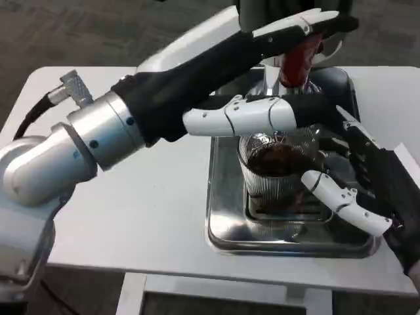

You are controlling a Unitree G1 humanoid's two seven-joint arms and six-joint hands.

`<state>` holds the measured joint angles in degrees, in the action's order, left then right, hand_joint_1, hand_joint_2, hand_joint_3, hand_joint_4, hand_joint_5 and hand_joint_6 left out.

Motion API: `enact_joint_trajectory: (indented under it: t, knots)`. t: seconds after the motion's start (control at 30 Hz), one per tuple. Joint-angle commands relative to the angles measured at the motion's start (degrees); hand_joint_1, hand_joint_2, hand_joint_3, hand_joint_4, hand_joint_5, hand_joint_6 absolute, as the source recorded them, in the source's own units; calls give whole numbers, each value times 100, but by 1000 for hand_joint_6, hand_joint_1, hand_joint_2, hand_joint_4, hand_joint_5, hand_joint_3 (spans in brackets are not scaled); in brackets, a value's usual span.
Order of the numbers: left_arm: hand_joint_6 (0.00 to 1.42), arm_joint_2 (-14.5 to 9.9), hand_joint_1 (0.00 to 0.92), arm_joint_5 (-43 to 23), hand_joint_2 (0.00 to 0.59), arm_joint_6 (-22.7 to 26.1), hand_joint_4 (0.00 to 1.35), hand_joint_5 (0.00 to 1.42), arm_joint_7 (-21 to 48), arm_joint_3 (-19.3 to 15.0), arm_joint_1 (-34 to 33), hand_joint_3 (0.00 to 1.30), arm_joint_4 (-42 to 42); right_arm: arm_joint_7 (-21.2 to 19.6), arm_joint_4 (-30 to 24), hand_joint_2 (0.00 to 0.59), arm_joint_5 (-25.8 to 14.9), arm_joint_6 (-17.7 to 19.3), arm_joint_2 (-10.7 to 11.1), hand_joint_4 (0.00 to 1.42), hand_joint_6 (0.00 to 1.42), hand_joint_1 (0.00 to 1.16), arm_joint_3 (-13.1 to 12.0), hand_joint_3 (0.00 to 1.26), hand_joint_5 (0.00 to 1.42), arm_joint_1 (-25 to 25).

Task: Grasp the cup under the faucet to collect the drink, then remove the cup.

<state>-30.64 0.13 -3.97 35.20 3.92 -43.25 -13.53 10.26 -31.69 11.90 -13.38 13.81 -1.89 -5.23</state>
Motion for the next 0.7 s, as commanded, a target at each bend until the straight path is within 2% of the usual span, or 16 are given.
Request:
enact_joint_trajectory:
  t: [0.03, 0.33, 0.7]
  knots:
    - [196, 48, 0, -208, 75, 53, 66, 175, -113, -259, 145, 140, -255, -37, -70, 301, -70, 17, -23, 76, 246, 463, -20, 86, 184, 102]
    - [244, -33, 0, -372, 78, 116, 113, 226, -106, -534, 477, 169, -656, -54, -109, 301, -110, 44, -39, 76, 246, 463, -64, 86, 184, 131]
    - [274, -276, 0, -546, 78, 192, 158, 269, -86, -1115, 1481, 193, -1341, -56, -120, 302, -196, 55, -27, 76, 271, 461, -128, 86, 197, 164]
